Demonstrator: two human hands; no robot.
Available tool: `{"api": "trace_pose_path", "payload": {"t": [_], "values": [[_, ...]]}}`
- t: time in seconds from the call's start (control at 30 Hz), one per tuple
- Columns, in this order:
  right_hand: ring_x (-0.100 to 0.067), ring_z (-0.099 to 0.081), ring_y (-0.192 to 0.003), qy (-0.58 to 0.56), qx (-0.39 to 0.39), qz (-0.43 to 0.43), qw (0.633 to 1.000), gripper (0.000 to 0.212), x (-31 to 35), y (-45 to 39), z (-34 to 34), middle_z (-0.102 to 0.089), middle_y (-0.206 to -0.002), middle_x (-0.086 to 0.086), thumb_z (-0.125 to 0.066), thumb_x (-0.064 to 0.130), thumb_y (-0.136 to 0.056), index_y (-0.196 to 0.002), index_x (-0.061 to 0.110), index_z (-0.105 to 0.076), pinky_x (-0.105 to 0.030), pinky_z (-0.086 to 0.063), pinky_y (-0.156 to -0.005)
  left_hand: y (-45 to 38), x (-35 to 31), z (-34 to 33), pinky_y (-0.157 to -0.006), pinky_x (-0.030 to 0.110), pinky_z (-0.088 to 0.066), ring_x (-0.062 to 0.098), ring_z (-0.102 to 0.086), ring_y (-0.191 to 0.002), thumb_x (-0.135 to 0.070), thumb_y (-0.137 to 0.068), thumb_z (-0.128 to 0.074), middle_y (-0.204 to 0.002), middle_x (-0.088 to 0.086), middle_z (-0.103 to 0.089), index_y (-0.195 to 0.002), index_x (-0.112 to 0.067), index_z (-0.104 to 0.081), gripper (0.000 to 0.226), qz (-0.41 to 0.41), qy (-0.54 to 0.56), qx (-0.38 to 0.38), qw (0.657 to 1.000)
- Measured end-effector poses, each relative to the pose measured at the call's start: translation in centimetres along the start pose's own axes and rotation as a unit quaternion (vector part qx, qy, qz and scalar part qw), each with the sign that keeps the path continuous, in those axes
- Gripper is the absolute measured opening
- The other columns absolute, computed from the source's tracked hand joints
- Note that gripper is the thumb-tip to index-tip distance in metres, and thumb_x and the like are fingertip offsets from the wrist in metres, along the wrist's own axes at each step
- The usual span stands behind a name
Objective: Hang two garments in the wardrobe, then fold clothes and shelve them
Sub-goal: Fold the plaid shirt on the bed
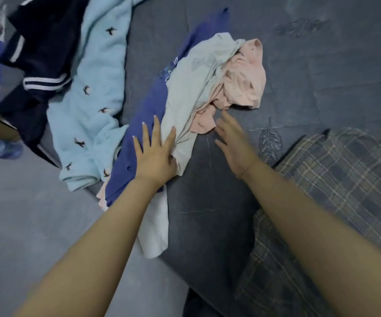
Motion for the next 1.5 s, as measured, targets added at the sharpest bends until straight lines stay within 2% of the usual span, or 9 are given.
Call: {"api": "trace_pose_path", "payload": {"t": [0.23, 0.33, 0.53, 0.8, 1.0, 1.17, 1.3, 1.37, 1.5], "values": [[-0.009, -0.054, -0.123, -0.013, -0.110, -0.013, 0.994, 0.028, -6.0, 14.7, 13.1, -0.057, -0.135, 0.004, -0.049, 0.018, -0.101, -0.127, 0.027, -0.055, -0.030, -0.043, -0.103, 12.8, -12.1, -2.7, -0.115, 0.037, -0.027, 0.025, -0.030, -0.142, -0.019, -0.093, -0.060, -0.156, 0.010, -0.029, -0.144, -0.015, -0.044, 0.054, -0.075, 0.245, 0.086, 0.963], [0.001, -0.054, -0.117, -0.020, -0.153, -0.026, 0.988, 0.031, -8.9, 20.3, 18.3, -0.058, -0.132, 0.010, -0.047, 0.021, -0.102, -0.131, 0.025, -0.055, -0.024, -0.043, -0.101, 17.0, -16.3, -5.5, -0.105, 0.020, -0.034, 0.021, -0.049, -0.124, -0.022, -0.096, -0.059, -0.133, 0.009, -0.053, -0.131, -0.007, -0.055, 0.038, 0.011, 0.398, 0.130, 0.908], [-0.012, -0.062, -0.111, -0.063, -0.206, -0.082, 0.973, 0.025, -16.7, 30.1, 26.0, -0.067, -0.120, 0.000, -0.044, 0.018, -0.103, -0.119, 0.016, -0.063, -0.029, -0.048, -0.096, 25.0, -20.7, -12.3, -0.101, 0.033, -0.047, 0.015, -0.060, -0.109, -0.037, -0.089, -0.067, -0.115, -0.005, -0.063, -0.113, -0.023, -0.053, 0.031, 0.187, 0.565, 0.236, 0.768], [-0.029, -0.057, -0.108, -0.269, -0.264, -0.263, 0.888, 0.030, -29.8, 39.4, 31.1, -0.059, -0.117, -0.018, -0.046, 0.028, -0.102, -0.118, 0.003, -0.054, -0.040, -0.045, -0.099, 27.0, -19.0, -10.0, -0.089, 0.035, -0.055, 0.019, -0.068, -0.098, -0.021, -0.093, -0.064, -0.107, 0.006, -0.071, -0.115, -0.007, -0.065, 0.025, 0.166, 0.580, 0.099, 0.792], [-0.022, -0.058, -0.112, -0.593, -0.443, -0.094, 0.666, 0.046, -32.2, 43.3, 38.5, -0.059, -0.127, -0.006, -0.066, 0.039, -0.087, -0.126, 0.017, -0.058, -0.038, -0.050, -0.098, 28.6, -19.1, -11.6, -0.081, 0.036, -0.057, 0.020, -0.072, -0.090, -0.036, -0.084, -0.073, -0.098, 0.004, -0.075, -0.105, -0.010, -0.070, 0.033, 0.212, 0.559, 0.205, 0.775], [-0.025, -0.054, -0.121, -0.625, -0.484, -0.071, 0.608, 0.041, -33.6, 47.2, 43.4, -0.057, -0.135, -0.005, -0.060, 0.036, -0.094, -0.130, 0.017, -0.058, -0.040, -0.040, -0.110, 28.2, -20.6, -11.3, -0.079, 0.036, -0.056, 0.019, -0.072, -0.091, -0.039, -0.086, -0.070, -0.098, 0.003, -0.076, -0.104, -0.015, -0.070, 0.030, 0.190, 0.553, 0.224, 0.780], [-0.024, -0.049, -0.127, -0.638, -0.462, -0.052, 0.614, 0.063, -32.6, 48.6, 46.1, -0.046, -0.145, -0.009, -0.060, 0.006, -0.094, -0.150, 0.017, -0.034, -0.028, -0.039, -0.103, 27.4, -22.0, -8.6, -0.084, 0.041, -0.053, 0.018, -0.069, -0.092, -0.041, -0.097, -0.055, -0.101, -0.003, -0.072, -0.109, -0.026, -0.064, 0.022, 0.149, 0.567, 0.149, 0.796], [-0.012, -0.058, -0.112, -0.592, -0.420, -0.044, 0.686, 0.065, -30.1, 49.2, 47.6, -0.054, -0.135, -0.010, -0.061, -0.007, -0.088, -0.146, 0.012, -0.039, -0.020, -0.045, -0.092, 27.2, -23.6, -6.7, -0.077, 0.031, -0.054, 0.008, -0.070, -0.085, -0.043, -0.100, -0.048, -0.093, -0.014, -0.072, -0.102, -0.037, -0.062, 0.016, 0.107, 0.569, 0.131, 0.805], [-0.013, -0.070, -0.096, -0.537, -0.450, 0.067, 0.711, 0.032, -23.0, 52.9, 53.4, -0.069, -0.115, 0.001, -0.055, 0.030, -0.097, -0.126, 0.018, -0.062, -0.028, -0.059, -0.074, 27.8, -26.4, -2.9, -0.077, 0.030, -0.054, 0.002, -0.067, -0.093, -0.047, -0.100, -0.044, -0.100, -0.019, -0.071, -0.106, -0.046, -0.058, 0.015, 0.058, 0.561, 0.124, 0.816]]}}
Point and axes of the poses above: each hand's wrist, its own y-axis away from the middle knuckle, its own z-axis out of the back of the hand, x = y × z, the point moved 9 cm from there along -y, towards the middle knuckle
